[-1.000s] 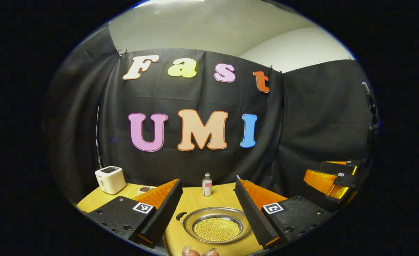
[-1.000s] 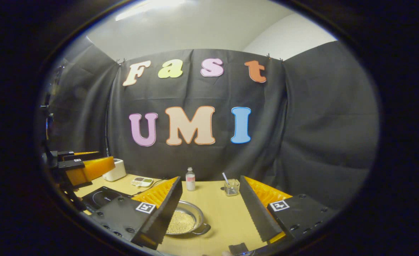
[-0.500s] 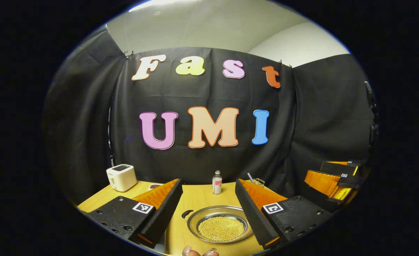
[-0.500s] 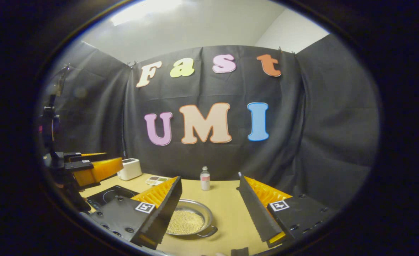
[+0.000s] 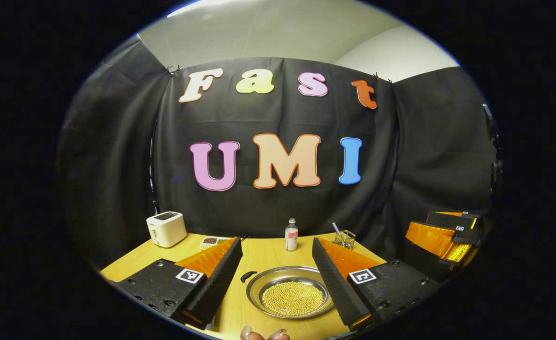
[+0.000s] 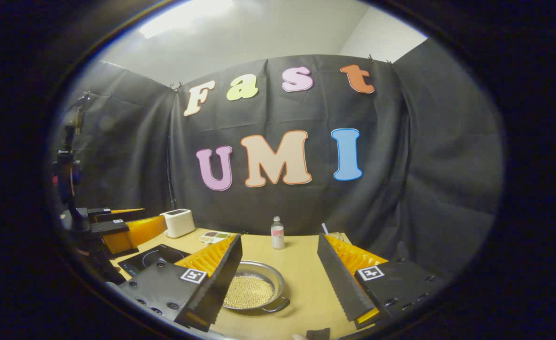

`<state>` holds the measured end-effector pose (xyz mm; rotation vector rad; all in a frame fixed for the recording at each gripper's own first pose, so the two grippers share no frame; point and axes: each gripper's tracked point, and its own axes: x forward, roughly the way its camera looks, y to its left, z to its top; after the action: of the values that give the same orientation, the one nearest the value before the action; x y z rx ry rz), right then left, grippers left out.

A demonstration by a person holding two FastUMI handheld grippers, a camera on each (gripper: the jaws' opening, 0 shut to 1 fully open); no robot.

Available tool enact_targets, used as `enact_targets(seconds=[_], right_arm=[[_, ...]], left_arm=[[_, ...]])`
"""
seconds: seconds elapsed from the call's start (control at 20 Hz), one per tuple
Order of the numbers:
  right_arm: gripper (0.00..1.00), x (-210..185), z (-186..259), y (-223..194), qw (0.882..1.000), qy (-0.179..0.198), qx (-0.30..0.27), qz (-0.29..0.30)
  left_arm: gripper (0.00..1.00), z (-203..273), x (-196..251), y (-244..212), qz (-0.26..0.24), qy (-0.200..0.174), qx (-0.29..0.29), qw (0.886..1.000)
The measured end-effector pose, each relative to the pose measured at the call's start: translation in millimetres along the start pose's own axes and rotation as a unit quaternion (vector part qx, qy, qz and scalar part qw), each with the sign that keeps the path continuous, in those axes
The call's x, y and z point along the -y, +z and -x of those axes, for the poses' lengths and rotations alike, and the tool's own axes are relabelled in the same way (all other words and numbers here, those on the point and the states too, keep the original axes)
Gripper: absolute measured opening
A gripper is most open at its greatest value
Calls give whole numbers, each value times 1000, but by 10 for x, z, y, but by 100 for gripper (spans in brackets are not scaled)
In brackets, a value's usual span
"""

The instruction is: First push the handle of the pot to place it horizontally, then grasp the pot with both hands and set it on the induction cooktop.

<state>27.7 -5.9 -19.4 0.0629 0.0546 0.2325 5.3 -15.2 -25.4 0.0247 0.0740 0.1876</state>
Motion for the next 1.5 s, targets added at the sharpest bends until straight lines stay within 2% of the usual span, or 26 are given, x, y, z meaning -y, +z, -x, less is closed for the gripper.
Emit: enact_targets(seconds=[0.1, 0.15, 0.2, 0.25, 0.35, 0.4, 0.5, 0.55, 0.6, 0.65, 0.75, 0.8, 0.85, 0.95, 1.2, 1.25, 1.35, 1.4, 1.5], right_arm=[[94, 4, -7, -16, 1000, -5, -1, 3], [93, 3, -17, -19, 1000, -8, 0, 3], [93, -9, -14, -38, 1000, -10, -2, 1], [93, -24, -20, -47, 1000, -9, -4, -1], [95, -35, -14, -50, 1000, -9, -6, 2], [94, -30, -6, -58, 1000, -8, -6, 4], [82, -33, -18, -86, 1000, -10, -10, 5], [78, -25, -18, -99, 1000, -10, -12, 6], [87, -26, -20, -130, 1000, -10, -16, 7], [87, -9, 3, -121, 1000, -12, -17, 9], [49, 18, 4, -114, 1000, -14, -14, 6], [48, 1, 7, -131, 1000, -13, -16, 7], [48, 1, -2, -153, 1000, -13, -20, 9], [48, -6, 30, -209, 999, -11, -27, 14], [48, -86, 76, -317, 999, 10, -41, 16], [48, -83, 74, -357, 999, 10, -44, 19], [26, -66, 56, -352, 999, 14, -45, 18], [27, -49, 79, -358, 999, 11, -47, 19], [27, -25, 45, -439, 998, 11, -53, 26]], left_arm=[[96, -18, -13, 7, 4, -2, 0, 1000], [93, -20, -10, -3, 3, -5, -2, 1000], [96, -12, -20, -20, 2, -5, -4, 1000], [93, -4, -44, -17, 0, -3, -3, 1000], [96, 7, -66, 13, 2, 0, 0, 1000], [96, 11, -59, -10, 3, 0, -1, 1000], [96, 18, -65, -26, 1, 1, -4, 1000], [93, 19, -71, -19, 0, 2, -4, 1000], [96, 27, -65, -19, 0, 3, -3, 1000], [93, 32, -59, -12, -1, 3, -3, 1000], [93, 50, -43, 13, -5, 4, 0, 1000], [96, 54, -48, 1, -6, 5, 1, 1000], [93, 60, -42, 7, -6, 5, 1, 1000], [96, 79, -22, -5, -4, 6, -1, 1000], [93, 127, -14, -57, -3, 15, -4, 1000], [96, 139, -20, -61, -4, 17, -5, 1000], [96, 162, -38, -58, -4, 24, -5, 1000], [99, 168, -42, -67, -4, 27, -5, 1000], [96, 170, -62, -73, -4, 33, -5, 999]])
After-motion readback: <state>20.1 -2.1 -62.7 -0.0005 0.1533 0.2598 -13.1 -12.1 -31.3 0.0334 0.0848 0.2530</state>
